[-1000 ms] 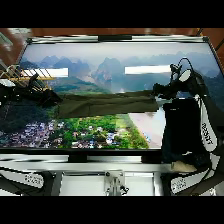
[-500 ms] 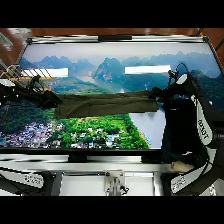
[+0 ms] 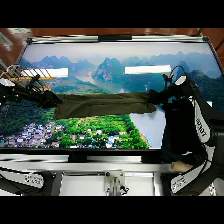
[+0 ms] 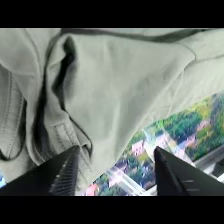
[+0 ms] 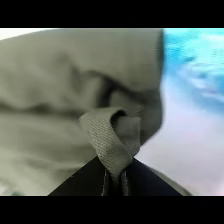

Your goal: Fold the shirts.

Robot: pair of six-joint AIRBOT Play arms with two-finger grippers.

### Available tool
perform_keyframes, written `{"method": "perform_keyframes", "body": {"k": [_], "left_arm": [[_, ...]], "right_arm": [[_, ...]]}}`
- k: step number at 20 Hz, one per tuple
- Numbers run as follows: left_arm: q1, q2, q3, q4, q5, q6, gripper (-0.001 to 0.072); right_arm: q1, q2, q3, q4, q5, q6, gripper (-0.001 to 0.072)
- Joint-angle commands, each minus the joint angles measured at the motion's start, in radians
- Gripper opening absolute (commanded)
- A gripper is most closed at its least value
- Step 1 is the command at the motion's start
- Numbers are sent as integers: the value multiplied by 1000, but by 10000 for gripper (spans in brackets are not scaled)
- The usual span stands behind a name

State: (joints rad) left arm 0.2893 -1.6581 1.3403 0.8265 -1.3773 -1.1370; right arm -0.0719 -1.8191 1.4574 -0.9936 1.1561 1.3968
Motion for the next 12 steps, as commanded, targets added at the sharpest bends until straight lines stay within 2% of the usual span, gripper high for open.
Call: {"method": "perform_keyframes", "body": {"k": [1,2,3,6,9,12], "left_arm": [[-19,20,1,-57,50,26,404],[-35,29,1,-113,62,41,304],[-56,35,1,-168,75,48,266],[-183,40,0,-246,138,99,39],[-355,23,0,-244,275,91,32],[-542,-7,0,-245,440,15,32]], "right_arm": [[0,87,2,52,-24,-94,74],[0,126,2,52,-27,-95,73],[2,165,2,54,-26,-93,73],[2,286,2,53,1,-44,73],[3,382,2,53,67,27,73],[22,454,2,49,116,80,73]]}}
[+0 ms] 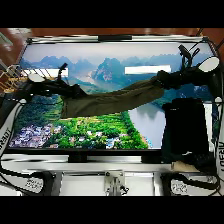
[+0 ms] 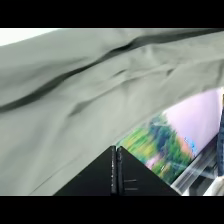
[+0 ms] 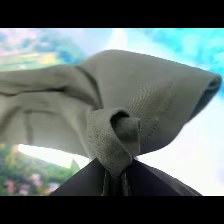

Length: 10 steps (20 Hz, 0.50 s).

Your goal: Fold the shirts.

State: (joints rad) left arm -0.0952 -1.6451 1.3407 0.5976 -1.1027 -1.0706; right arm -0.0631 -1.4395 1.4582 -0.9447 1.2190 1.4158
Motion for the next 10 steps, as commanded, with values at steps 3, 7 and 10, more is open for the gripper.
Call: {"method": "perform_keyframes", "body": {"k": [3,7,10], "left_arm": [[-303,-43,0,-18,277,-90,32],[-394,-49,0,-19,393,-122,32],[-432,-74,1,-70,455,-196,32]], "right_arm": [[37,133,1,0,95,101,73],[41,236,1,11,121,154,73],[41,310,1,22,137,194,73]]}}
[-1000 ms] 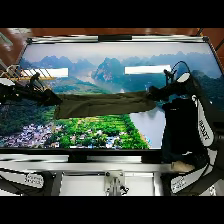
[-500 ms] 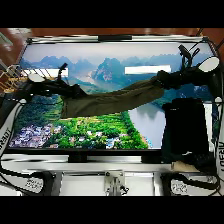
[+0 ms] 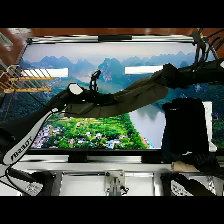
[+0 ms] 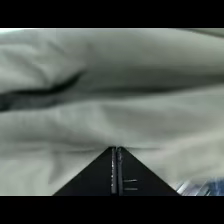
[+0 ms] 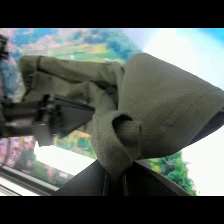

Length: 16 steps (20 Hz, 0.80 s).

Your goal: Fold the shirts.

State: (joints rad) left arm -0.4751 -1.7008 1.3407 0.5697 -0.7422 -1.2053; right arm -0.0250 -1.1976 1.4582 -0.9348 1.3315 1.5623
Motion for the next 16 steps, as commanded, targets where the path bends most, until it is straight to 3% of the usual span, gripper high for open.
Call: {"method": "perform_keyframes", "body": {"k": [1,6,9,12,16], "left_arm": [[-66,-29,1,-95,130,-61,32],[-152,-116,93,-178,138,-51,32],[-112,-100,97,-166,84,0,30],[-6,-29,97,-27,-37,-1,30],[164,124,97,246,-241,-24,29]], "right_arm": [[3,85,1,13,42,60,73],[3,109,1,0,98,95,74],[3,109,1,-80,97,103,73],[3,108,1,-146,53,102,73],[61,45,1,-100,-33,74,73]]}}
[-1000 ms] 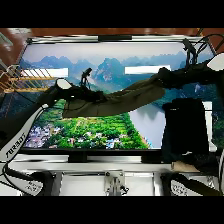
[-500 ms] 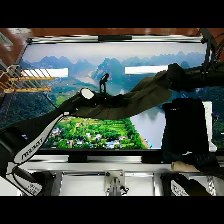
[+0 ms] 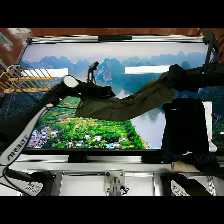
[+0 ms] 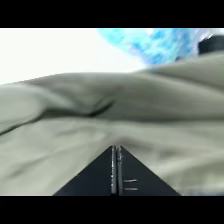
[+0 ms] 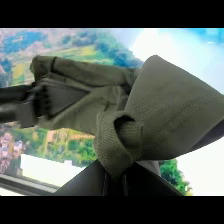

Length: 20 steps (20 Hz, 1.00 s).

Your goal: Fold the shirts.

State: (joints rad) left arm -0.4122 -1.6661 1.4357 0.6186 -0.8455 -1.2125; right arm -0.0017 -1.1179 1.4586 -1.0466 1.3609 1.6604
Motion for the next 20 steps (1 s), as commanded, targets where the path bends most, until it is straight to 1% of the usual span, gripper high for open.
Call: {"method": "perform_keyframes", "body": {"k": [1,3,5,7,10,14,15,16,19,20], "left_arm": [[144,139,2,278,-143,-43,29],[235,235,2,395,-143,-94,29],[327,314,2,441,-151,-121,30],[421,378,2,441,-181,-121,31],[518,431,2,441,-237,-121,31],[552,444,1,441,-317,-120,31],[549,444,-3,440,-328,-119,31],[542,444,-8,440,-337,-116,31],[521,444,-38,438,-325,-116,31],[510,444,-52,438,-315,-116,31]], "right_arm": [[77,-60,1,43,-97,-43,73],[174,-117,1,120,-203,-70,73],[283,-178,1,200,-346,-91,73],[385,-241,1,254,-475,-109,73],[514,-361,1,297,-587,-108,73],[597,-546,1,423,-708,-109,80],[603,-588,1,476,-729,-114,132],[604,-621,1,531,-743,-120,204],[609,-675,1,712,-777,-199,203],[610,-678,1,733,-795,-214,337]]}}
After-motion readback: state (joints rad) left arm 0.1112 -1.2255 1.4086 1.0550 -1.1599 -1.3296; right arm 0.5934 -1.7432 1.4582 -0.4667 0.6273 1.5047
